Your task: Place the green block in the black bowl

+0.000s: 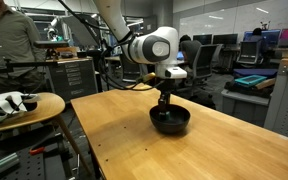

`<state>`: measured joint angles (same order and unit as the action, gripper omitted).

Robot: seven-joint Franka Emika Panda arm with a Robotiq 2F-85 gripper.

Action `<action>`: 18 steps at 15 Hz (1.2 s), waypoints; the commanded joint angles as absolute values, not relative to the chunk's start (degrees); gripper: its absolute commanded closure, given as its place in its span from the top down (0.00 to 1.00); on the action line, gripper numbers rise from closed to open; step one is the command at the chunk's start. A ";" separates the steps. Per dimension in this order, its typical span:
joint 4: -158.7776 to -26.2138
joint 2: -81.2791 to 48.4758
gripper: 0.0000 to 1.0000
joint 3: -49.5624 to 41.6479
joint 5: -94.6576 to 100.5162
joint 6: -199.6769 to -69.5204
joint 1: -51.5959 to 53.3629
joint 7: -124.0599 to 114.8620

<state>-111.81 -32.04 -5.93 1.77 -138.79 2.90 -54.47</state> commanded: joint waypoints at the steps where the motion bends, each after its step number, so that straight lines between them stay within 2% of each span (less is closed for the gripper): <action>1: -109.48 -33.78 0.67 -6.55 0.81 -139.00 3.08 -52.55; 3: -109.26 -33.74 0.73 -6.92 1.19 -138.72 3.32 -52.71; 6: -109.50 -32.59 0.98 -7.40 1.52 -138.38 3.50 -52.85; 7: -109.79 -31.92 1.00 -7.61 1.69 -138.40 3.61 -52.96; 13: -110.42 -27.08 1.00 -7.78 2.87 -135.12 3.93 -51.60; 18: -110.67 -21.40 1.00 -6.73 4.48 -126.63 4.67 -46.34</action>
<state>-109.81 -25.78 -6.97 2.80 -131.77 3.85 -49.15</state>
